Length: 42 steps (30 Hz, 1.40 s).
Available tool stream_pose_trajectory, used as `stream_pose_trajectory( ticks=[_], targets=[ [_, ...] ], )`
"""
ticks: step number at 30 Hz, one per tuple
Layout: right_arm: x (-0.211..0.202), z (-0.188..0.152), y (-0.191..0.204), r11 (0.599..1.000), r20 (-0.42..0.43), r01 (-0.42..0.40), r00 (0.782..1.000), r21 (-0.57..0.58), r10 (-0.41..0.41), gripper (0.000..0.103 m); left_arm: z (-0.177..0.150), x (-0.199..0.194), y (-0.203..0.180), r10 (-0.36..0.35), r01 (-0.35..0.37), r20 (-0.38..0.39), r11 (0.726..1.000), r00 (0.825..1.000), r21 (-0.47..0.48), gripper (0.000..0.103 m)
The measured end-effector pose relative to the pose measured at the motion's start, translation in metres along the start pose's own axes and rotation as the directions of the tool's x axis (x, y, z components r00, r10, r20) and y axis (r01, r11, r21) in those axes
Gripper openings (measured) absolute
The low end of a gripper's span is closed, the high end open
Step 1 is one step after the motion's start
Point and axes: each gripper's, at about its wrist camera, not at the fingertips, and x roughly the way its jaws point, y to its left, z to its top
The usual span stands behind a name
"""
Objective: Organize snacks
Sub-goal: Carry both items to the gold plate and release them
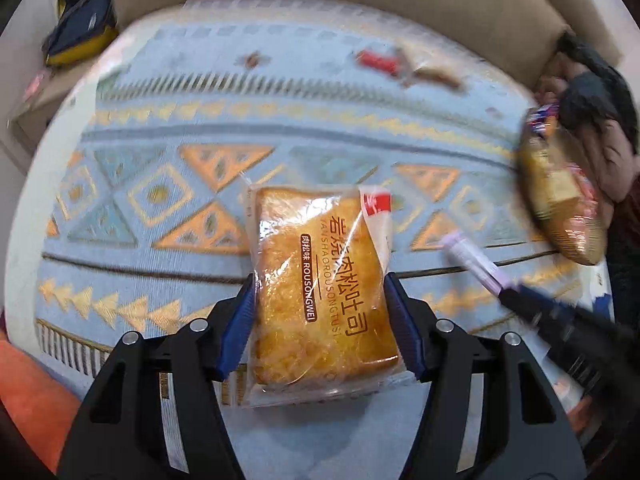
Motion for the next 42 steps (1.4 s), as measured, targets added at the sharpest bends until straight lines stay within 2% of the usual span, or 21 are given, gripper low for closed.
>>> stream_pose_trajectory(
  ticks=[3, 6, 7, 8, 10, 12, 16, 17, 18, 19, 23, 27, 30, 31, 32, 33, 35, 36, 39, 41, 42],
  targets=[
    [-0.039, 0.013, -0.016, 0.995, 0.091, -0.075, 0.993, 0.062, 0.069, 0.01, 0.013, -0.02, -0.031, -0.044, 0.04, 0.046, 0.997, 0.998, 0.065, 0.06],
    [-0.081, 0.033, -0.044, 0.98, 0.192, -0.14, 0.975, 0.14, 0.111, 0.01, 0.032, -0.034, -0.067, -0.105, 0.095, 0.083, 0.988, 0.991, 0.124, 0.06],
    [-0.094, 0.039, -0.058, 0.962, 0.222, -0.203, 0.962, 0.184, 0.161, 0.01, 0.04, -0.038, -0.081, -0.142, 0.129, 0.088, 0.982, 0.986, 0.138, 0.06],
    [-0.102, 0.043, -0.071, 0.946, 0.24, -0.241, 0.952, 0.218, 0.187, 0.01, 0.047, -0.04, -0.09, -0.172, 0.158, 0.09, 0.977, 0.981, 0.143, 0.06],
    [-0.112, 0.056, -0.097, 0.932, 0.248, -0.245, 0.952, 0.268, 0.179, 0.01, 0.064, -0.046, -0.104, -0.228, 0.214, 0.101, 0.967, 0.968, 0.137, 0.059],
    [-0.116, 0.064, -0.121, 0.916, 0.238, -0.272, 0.949, 0.294, 0.205, 0.01, 0.074, -0.051, -0.113, -0.241, 0.224, 0.121, 0.965, 0.963, 0.139, 0.059],
    [-0.114, 0.066, -0.134, 0.935, 0.194, -0.212, 0.968, 0.284, 0.161, 0.012, 0.088, -0.057, -0.105, -0.217, 0.198, 0.168, 0.973, 0.962, 0.12, 0.059],
    [-0.108, 0.066, -0.131, 0.94, 0.168, -0.2, 0.973, 0.276, 0.158, 0.019, 0.088, -0.057, -0.097, -0.21, 0.195, 0.167, 0.975, 0.963, 0.102, 0.059],
    [-0.101, 0.062, -0.131, 0.944, 0.128, -0.19, 0.979, 0.268, 0.161, 0.037, 0.087, -0.058, -0.089, -0.199, 0.186, 0.168, 0.978, 0.966, 0.088, 0.059],
    [-0.085, 0.057, -0.121, 0.947, 0.069, -0.182, 0.983, 0.265, 0.169, 0.041, 0.084, -0.058, -0.081, -0.181, 0.171, 0.17, 0.982, 0.969, 0.074, 0.059],
    [-0.021, 0.045, -0.089, 0.936, -0.056, -0.149, 0.983, 0.318, 0.175, 0.041, 0.069, -0.051, -0.034, -0.098, 0.099, 0.138, 0.995, 0.986, 0.002, 0.059],
    [0.022, 0.048, -0.086, 0.898, -0.086, 0.022, 0.996, 0.44, 0.018, 0.048, 0.056, -0.043, 0.006, -0.053, 0.061, 0.113, 0.996, 0.992, -0.069, 0.059],
    [0.038, 0.051, -0.079, 0.893, -0.102, 0.099, 0.993, 0.439, -0.059, 0.05, 0.052, -0.031, 0.025, -0.031, 0.042, 0.096, 0.992, 0.995, -0.118, 0.057],
    [0.038, 0.052, -0.068, 0.904, -0.097, 0.144, 0.989, 0.402, -0.114, 0.05, 0.051, -0.026, 0.027, -0.024, 0.035, 0.086, 0.992, 0.996, -0.123, 0.055],
    [0.04, 0.052, -0.056, 0.917, -0.099, 0.193, 0.981, 0.348, -0.169, 0.047, 0.051, -0.025, 0.026, -0.021, 0.03, 0.083, 0.993, 0.996, -0.114, 0.051],
    [0.042, 0.051, -0.046, 0.928, -0.09, 0.228, 0.973, 0.294, -0.211, 0.043, 0.05, -0.024, 0.025, -0.026, 0.035, 0.087, 0.995, 0.996, -0.099, 0.033],
    [0.042, 0.046, -0.028, 0.945, -0.038, 0.273, 0.962, 0.181, -0.271, 0.035, 0.049, -0.028, 0.019, -0.061, 0.068, 0.093, 0.995, 0.994, -0.067, 0.031],
    [0.041, 0.044, -0.023, 0.949, -0.035, 0.273, 0.962, 0.156, -0.271, 0.027, 0.049, -0.031, 0.016, -0.067, 0.073, 0.103, 0.996, 0.992, -0.056, 0.031],
    [0.033, 0.038, -0.023, 0.974, -0.077, 0.143, 0.988, 0.175, -0.131, 0.008, 0.048, -0.034, 0.007, -0.09, 0.093, 0.101, 0.995, 0.991, -0.026, 0.031],
    [0.028, 0.031, -0.026, 0.977, -0.097, 0.081, 0.993, 0.199, -0.062, 0.008, 0.048, -0.028, 0.009, -0.112, 0.114, 0.055, 0.993, 0.992, -0.025, 0.039],
    [0.026, 0.027, -0.028, 0.975, -0.102, 0.067, 0.994, 0.211, -0.046, 0.008, 0.047, -0.025, 0.014, -0.101, 0.102, 0.032, 0.994, 0.994, -0.047, 0.066]
  ],
)
